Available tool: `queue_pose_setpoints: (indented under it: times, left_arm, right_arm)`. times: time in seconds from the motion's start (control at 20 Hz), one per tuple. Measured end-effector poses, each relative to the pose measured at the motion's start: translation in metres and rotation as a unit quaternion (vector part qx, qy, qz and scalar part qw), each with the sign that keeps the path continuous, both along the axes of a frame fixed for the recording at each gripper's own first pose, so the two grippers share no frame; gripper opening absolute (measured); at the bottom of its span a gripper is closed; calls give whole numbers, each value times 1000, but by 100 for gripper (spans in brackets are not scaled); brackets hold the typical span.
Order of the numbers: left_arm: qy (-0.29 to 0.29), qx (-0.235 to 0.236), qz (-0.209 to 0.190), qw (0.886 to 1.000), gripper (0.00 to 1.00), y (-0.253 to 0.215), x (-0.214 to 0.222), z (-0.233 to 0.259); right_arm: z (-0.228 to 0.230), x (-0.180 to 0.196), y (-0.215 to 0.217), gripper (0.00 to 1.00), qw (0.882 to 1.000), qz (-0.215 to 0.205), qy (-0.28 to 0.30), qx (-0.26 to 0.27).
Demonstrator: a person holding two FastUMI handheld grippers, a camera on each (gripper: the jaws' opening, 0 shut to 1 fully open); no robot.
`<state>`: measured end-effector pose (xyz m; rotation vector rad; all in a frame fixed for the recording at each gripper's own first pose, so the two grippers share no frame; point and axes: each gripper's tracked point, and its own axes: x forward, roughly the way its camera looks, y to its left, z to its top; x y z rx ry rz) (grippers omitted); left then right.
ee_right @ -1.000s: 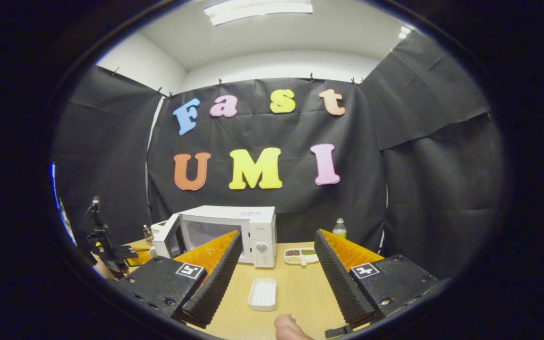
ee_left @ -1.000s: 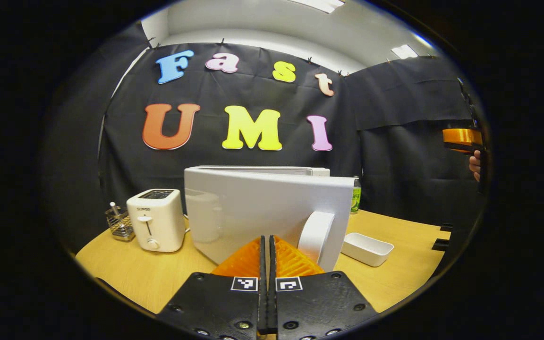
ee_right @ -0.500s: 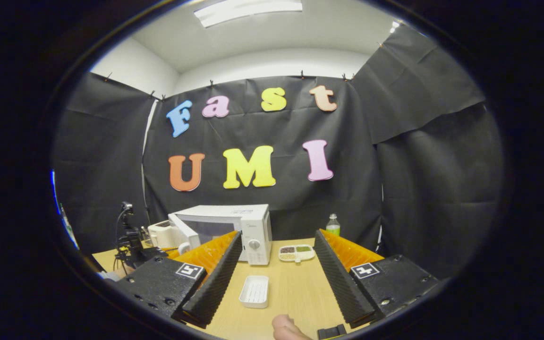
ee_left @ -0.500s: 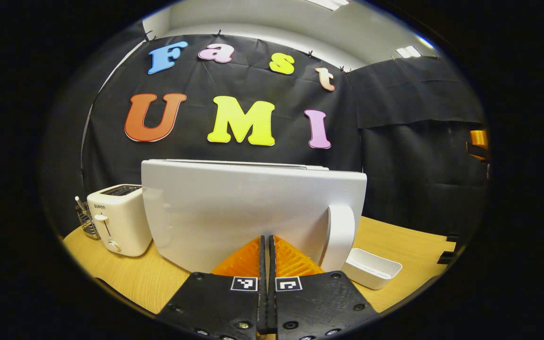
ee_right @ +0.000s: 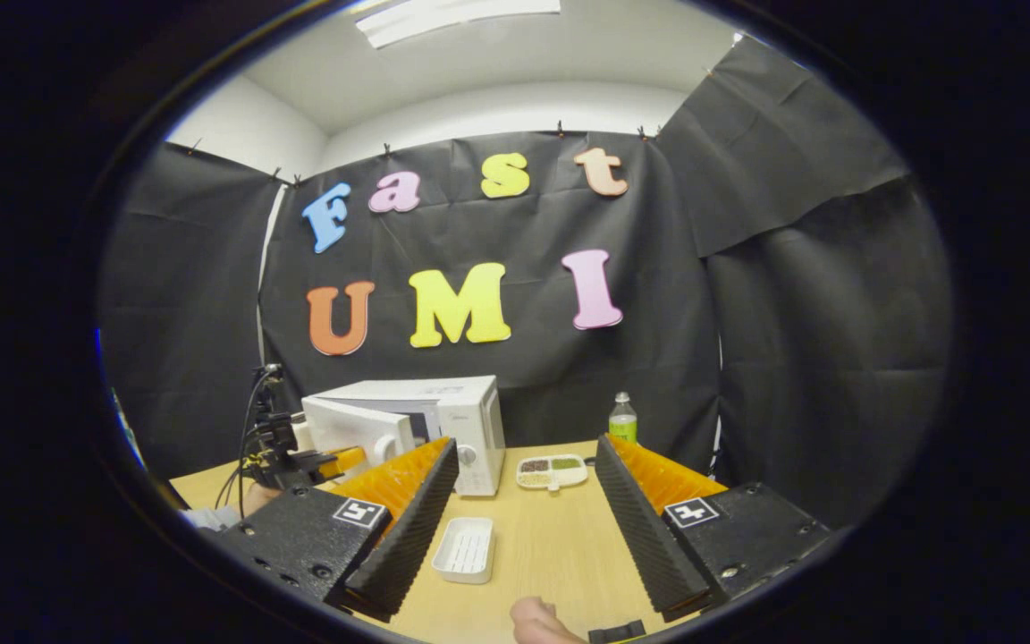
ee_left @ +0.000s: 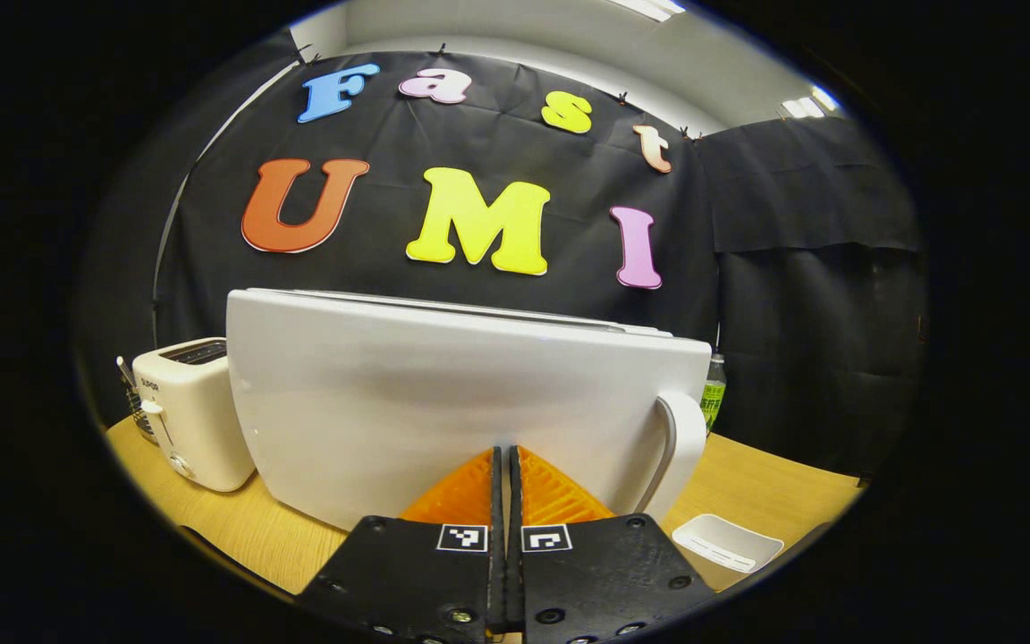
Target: Open the microwave oven with the left hand, put the food in, and close the microwave oven.
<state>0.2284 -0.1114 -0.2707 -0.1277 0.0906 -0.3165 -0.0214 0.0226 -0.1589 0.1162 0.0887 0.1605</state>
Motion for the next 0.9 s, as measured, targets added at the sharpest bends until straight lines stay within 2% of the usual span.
queue_pose_setpoints:
  times: [0.25,0.55,0.6,0.65,0.9]
  left_arm:
    - [13,-11,11,1000,0,-20,29,-3]
    - [16,-1,48,999,0,-37,64,-2]
    - [42,9,52,998,0,-36,62,-11]
    - [26,3,52,998,0,-37,63,-2]
    - [42,8,51,998,0,-40,63,-4]
  right_arm:
    - [-16,19,-10,98,1000,-3,19,0]
    - [-28,38,-27,98,1000,-10,28,3]
    - [-30,40,-31,98,999,-13,31,6]
    - [-31,42,-35,98,999,-17,35,8]
    - [-34,41,-41,98,998,-31,46,16]
